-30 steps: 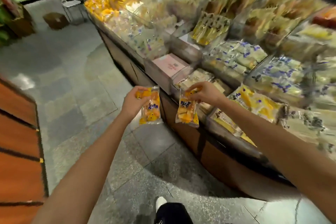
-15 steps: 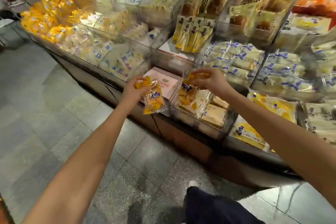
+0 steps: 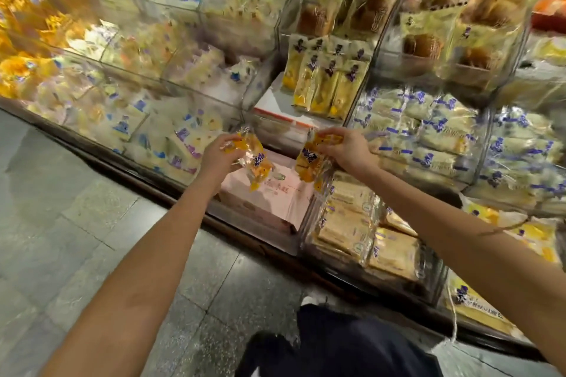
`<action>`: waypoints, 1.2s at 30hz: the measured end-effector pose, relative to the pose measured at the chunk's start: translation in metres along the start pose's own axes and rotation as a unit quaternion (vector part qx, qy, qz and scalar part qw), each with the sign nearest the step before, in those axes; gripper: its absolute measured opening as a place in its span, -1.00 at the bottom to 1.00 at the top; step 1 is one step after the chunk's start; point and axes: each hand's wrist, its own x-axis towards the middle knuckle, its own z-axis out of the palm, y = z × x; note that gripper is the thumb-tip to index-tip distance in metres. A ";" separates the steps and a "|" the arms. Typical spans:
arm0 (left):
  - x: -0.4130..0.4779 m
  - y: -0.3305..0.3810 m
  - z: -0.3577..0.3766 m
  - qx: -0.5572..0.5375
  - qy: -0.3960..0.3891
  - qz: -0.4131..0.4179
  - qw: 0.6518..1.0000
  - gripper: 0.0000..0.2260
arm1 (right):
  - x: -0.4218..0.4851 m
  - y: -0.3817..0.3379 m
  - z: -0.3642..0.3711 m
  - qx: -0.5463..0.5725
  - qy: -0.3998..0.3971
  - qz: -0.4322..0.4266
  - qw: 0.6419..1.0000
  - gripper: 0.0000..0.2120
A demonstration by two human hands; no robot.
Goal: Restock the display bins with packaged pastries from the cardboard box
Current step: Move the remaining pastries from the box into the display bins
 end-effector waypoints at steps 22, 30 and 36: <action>0.156 -0.087 0.011 -0.007 -0.091 -0.163 0.982 -0.56 | 0.072 0.056 0.146 0.163 0.287 0.136 0.934 -0.78; 0.154 -0.098 0.007 0.564 -0.152 0.188 0.789 -0.57 | 0.067 0.063 0.175 0.066 0.259 0.182 0.946 -0.61; 0.163 -0.107 0.010 0.582 -0.311 0.207 0.722 -0.56 | 0.068 0.075 0.167 -0.160 0.094 0.255 0.949 -0.50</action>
